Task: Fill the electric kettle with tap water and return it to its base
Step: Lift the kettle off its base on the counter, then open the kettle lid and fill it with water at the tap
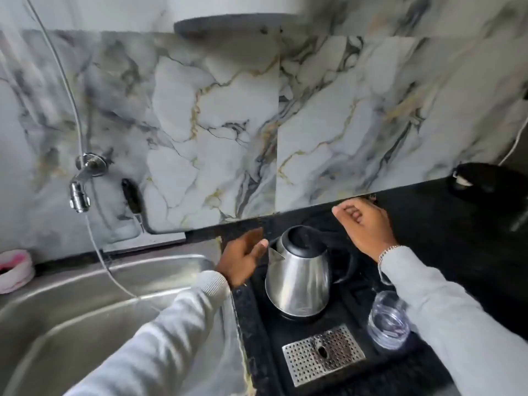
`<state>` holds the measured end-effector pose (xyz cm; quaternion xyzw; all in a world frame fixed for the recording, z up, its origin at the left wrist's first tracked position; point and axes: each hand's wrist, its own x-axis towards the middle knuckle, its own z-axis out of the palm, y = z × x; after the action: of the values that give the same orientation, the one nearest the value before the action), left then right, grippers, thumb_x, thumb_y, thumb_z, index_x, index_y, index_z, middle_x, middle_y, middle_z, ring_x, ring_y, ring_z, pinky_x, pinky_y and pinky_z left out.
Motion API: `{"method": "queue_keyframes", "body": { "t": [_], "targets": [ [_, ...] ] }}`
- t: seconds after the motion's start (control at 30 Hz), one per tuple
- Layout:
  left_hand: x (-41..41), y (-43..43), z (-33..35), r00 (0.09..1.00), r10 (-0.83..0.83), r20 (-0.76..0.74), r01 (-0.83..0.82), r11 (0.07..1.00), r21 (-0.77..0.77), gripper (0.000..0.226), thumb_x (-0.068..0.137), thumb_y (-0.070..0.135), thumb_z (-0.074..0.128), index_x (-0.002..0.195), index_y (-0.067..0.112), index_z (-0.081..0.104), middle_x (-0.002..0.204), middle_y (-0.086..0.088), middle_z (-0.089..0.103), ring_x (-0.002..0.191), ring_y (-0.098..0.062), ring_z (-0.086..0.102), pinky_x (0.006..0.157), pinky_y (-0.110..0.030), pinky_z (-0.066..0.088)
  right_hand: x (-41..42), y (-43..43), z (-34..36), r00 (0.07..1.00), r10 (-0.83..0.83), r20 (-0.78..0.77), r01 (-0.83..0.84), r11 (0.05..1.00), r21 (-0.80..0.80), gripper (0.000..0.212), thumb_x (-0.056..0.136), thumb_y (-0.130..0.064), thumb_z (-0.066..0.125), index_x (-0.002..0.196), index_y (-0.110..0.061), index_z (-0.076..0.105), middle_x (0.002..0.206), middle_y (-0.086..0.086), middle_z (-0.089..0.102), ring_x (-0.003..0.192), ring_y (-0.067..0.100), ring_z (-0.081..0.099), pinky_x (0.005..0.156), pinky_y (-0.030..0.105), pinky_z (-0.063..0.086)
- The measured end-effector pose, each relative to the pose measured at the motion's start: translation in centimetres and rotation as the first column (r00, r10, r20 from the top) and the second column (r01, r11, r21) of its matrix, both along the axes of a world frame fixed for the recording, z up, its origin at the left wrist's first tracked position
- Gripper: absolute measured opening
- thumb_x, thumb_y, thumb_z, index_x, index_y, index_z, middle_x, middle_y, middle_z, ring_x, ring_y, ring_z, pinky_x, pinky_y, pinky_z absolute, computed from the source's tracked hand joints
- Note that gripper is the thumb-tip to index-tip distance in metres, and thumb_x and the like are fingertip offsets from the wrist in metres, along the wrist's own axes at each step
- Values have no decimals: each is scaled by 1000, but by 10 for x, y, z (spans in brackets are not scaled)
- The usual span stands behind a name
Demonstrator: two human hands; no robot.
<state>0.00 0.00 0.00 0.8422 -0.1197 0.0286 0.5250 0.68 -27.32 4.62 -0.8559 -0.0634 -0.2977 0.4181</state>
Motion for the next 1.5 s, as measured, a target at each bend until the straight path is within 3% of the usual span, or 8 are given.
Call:
{"method": "queue_keyframes", "body": {
  "t": [0.2, 0.3, 0.5, 0.9, 1.03, 1.13, 1.23, 1.5],
  "targets": [
    [-27, -43, -39, 973, 116, -201, -193, 886, -422, 55, 94, 50, 39, 126, 10, 59, 133, -15, 61, 129, -29, 52, 114, -53, 35, 4, -16, -52, 879, 91, -468, 164, 863, 477, 53, 91, -52, 50, 70, -10, 74, 73, -4, 74, 77, 6, 68, 66, 18, 46],
    [-31, -57, -49, 969, 182, -168, -242, 839, -487, 42, 93, 45, 35, 110, 23, 68, 122, -8, 66, 119, -22, 57, 110, -46, 39, 7, -3, -62, 895, 158, -418, 175, 737, 653, 53, 92, -52, 49, 55, -20, 70, 56, -12, 70, 54, -1, 64, 52, 11, 44],
    [-32, -65, -51, 963, 252, -97, -268, 845, -462, 29, 94, 32, 36, 82, 30, 62, 91, 1, 60, 87, -15, 50, 86, -41, 42, 14, 6, -68, 895, 273, -354, 115, 625, 772, 65, 90, -48, 48, 36, -14, 43, 31, 6, 37, 32, 23, 31, 46, 38, 21],
    [-36, -39, 13, 966, 258, -32, -229, 786, -575, 28, 94, 30, 40, 79, 18, 59, 70, 3, 52, 74, -9, 42, 70, -24, 38, 30, 39, -17, 927, 286, -240, 59, 522, 851, 31, 78, -38, 54, 58, -14, 49, 37, 1, 36, 34, 17, 28, 41, 31, 17],
    [-39, -5, 38, 932, 363, -4, -319, 812, -489, 37, 99, 35, 39, 117, 11, 60, 107, -1, 65, 96, -5, 53, 90, -22, 40, 30, 82, -1, 928, 313, -204, 21, 500, 866, 33, 82, -36, 52, 57, -14, 47, 37, 1, 36, 33, 16, 28, 41, 30, 17],
    [-50, 25, 51, 825, 514, 233, -451, 849, -276, 58, 93, 41, 38, 146, 19, 30, 149, 14, 31, 137, 2, 28, 110, -7, 20, 30, 132, 5, 929, 311, -200, 10, 520, 854, 34, 82, -32, 56, 55, -14, 46, 36, -1, 37, 30, 14, 30, 37, 24, 18],
    [-55, 54, 51, 780, 528, 334, -548, 835, -41, 54, 90, 45, 39, 135, 18, 49, 161, -9, 17, 150, -24, 9, 123, -38, 11, 29, 182, -2, 930, 320, -182, -12, 521, 854, 30, 77, -31, 61, 59, -10, 47, 38, -2, 38, 31, 12, 33, 36, 21, 22],
    [-60, 134, 35, 685, 642, 343, -677, 736, -26, 38, 82, 26, 56, 113, 4, 61, 158, -14, 25, 149, -34, 10, 121, -50, 17, 22, 301, -39, 892, 410, -190, -11, 439, 899, 33, 73, -22, 66, 41, -17, 58, 39, -11, 51, 34, 3, 48, 35, 15, 33]
  ]
}}
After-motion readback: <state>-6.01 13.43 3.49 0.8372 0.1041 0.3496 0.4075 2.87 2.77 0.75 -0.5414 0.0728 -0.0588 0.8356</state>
